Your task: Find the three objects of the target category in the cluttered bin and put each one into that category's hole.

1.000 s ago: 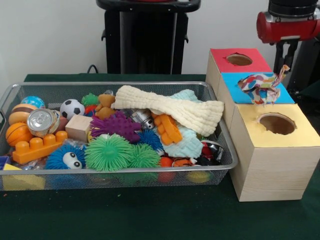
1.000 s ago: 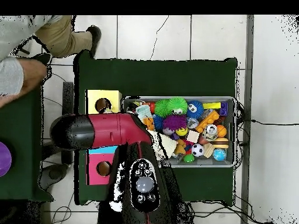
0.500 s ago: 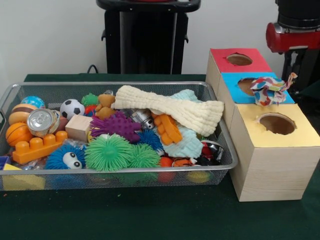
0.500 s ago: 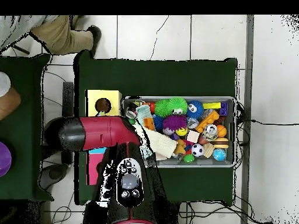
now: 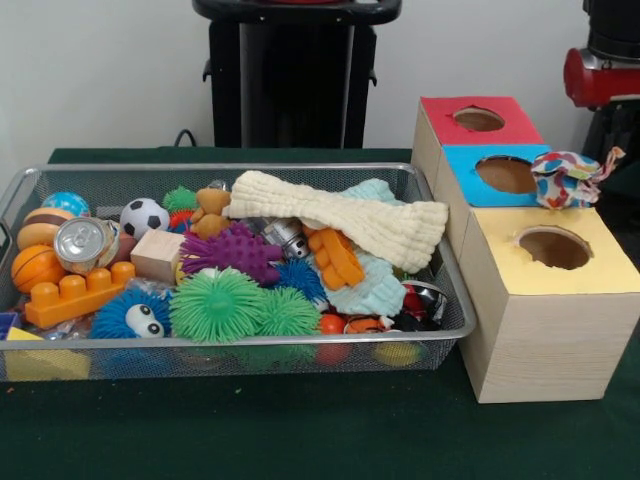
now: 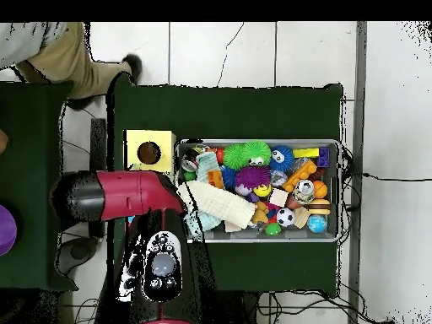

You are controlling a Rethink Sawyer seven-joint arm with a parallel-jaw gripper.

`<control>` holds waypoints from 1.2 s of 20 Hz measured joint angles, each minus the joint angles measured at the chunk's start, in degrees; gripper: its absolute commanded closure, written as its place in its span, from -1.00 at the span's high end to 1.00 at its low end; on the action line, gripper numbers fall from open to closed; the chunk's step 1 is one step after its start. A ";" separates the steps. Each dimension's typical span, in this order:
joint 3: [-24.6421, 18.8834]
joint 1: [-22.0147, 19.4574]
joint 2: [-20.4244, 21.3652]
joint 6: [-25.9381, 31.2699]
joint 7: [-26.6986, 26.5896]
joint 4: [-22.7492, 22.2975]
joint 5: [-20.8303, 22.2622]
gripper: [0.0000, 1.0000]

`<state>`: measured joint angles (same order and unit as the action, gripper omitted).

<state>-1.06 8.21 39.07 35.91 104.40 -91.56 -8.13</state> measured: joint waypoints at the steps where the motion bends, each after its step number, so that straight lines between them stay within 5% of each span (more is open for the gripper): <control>1: 0.17 0.25 -0.18 0.00 0.24 0.36 -0.27 -1.00; 24: 2.44 1.07 0.64 8.73 0.86 9.46 -4.68 -1.00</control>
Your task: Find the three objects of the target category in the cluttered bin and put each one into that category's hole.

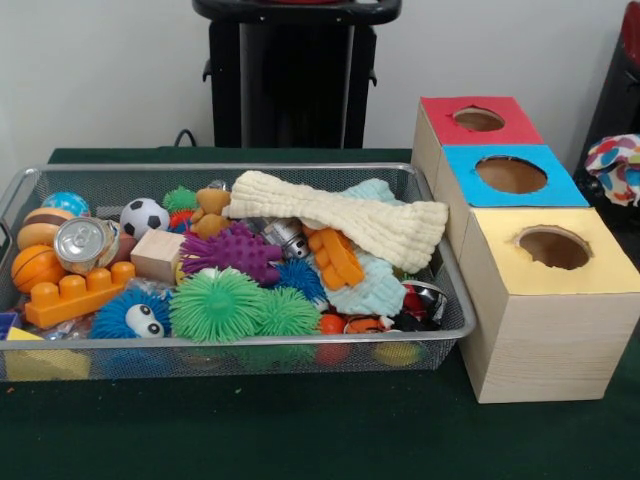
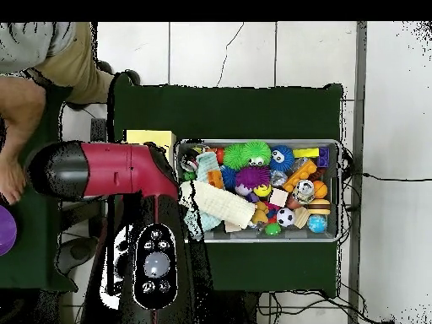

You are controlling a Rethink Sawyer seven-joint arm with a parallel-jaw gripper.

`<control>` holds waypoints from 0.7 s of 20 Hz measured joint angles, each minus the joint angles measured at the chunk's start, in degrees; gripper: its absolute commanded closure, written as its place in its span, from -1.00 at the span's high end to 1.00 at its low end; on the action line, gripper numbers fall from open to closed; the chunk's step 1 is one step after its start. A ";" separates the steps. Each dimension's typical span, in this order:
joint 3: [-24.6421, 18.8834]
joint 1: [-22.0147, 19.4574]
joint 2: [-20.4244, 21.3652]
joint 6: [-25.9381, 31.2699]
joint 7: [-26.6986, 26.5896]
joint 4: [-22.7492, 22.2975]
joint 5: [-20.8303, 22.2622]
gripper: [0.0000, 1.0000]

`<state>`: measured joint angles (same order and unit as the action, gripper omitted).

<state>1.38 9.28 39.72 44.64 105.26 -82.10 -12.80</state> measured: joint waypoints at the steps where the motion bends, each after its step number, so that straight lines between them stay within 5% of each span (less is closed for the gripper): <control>1: 0.01 -0.04 0.27 0.01 0.00 0.02 0.00 -1.00; 14: -0.02 -3.04 0.28 0.01 0.00 0.02 -0.03 -1.00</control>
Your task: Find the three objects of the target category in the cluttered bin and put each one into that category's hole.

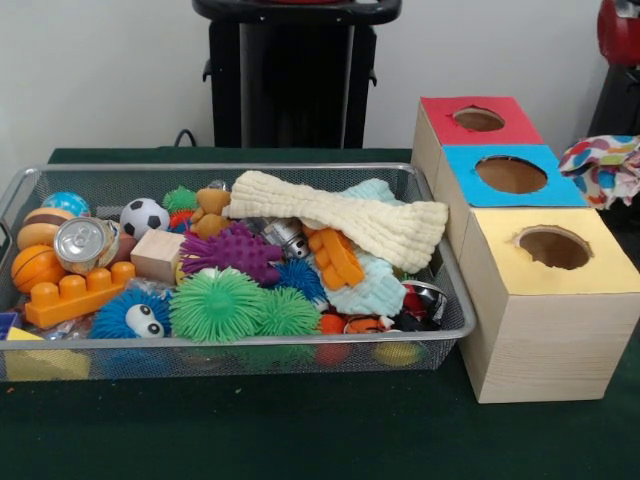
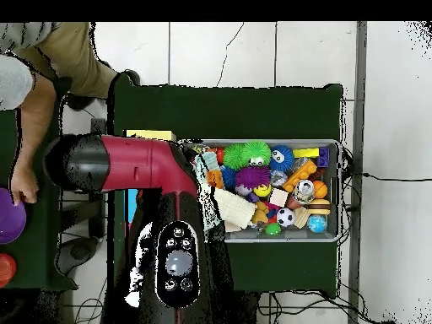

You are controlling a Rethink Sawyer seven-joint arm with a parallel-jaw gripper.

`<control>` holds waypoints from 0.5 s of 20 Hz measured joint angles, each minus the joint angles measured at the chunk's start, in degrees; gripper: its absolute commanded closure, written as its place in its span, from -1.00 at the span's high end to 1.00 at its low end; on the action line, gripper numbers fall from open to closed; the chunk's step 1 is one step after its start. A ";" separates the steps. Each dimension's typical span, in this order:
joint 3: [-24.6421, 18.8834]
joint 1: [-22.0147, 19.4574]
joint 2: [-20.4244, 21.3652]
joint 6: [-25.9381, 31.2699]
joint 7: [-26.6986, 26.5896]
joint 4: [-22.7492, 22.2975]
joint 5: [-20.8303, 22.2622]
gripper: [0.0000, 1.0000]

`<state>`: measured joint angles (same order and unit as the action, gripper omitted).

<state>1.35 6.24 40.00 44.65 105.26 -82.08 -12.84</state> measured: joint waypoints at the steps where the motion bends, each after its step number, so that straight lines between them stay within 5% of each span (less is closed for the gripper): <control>1: -0.01 -0.19 -0.02 0.00 0.00 0.01 -0.01 -1.00; 10: -0.06 -1.48 -0.32 -0.04 0.00 0.00 0.00 -1.00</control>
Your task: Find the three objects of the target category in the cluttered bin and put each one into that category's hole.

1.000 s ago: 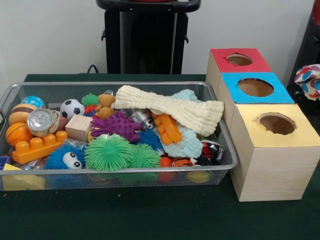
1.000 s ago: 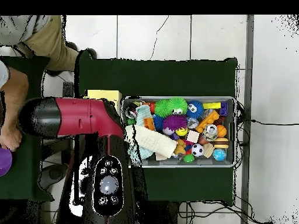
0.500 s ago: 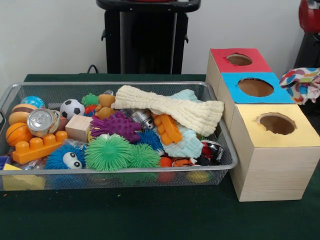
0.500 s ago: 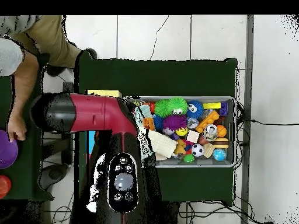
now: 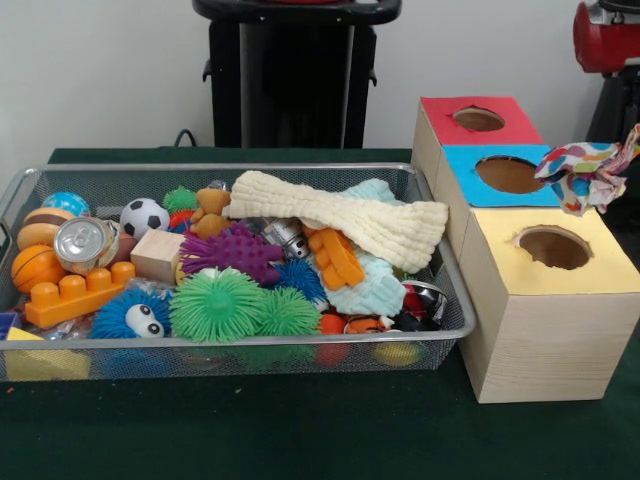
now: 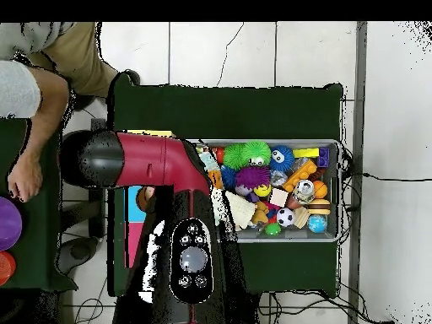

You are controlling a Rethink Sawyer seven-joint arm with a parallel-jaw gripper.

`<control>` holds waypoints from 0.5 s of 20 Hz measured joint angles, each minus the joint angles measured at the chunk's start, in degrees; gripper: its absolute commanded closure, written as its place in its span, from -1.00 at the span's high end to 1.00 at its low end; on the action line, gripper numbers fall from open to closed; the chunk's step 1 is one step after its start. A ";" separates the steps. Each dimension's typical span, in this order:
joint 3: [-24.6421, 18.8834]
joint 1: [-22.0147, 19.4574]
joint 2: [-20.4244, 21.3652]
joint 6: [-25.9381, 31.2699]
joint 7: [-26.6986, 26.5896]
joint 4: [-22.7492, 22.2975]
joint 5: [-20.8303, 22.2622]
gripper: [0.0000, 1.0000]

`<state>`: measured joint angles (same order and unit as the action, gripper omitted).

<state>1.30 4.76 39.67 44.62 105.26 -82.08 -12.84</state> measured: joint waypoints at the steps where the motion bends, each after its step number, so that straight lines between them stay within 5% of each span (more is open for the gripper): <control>1: -0.02 0.02 -0.02 -0.06 0.00 0.00 0.00 -1.00; 10: -0.16 -0.06 -1.08 -3.08 0.00 0.01 -0.01 -1.00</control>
<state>1.14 4.70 38.60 41.54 105.26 -82.07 -12.85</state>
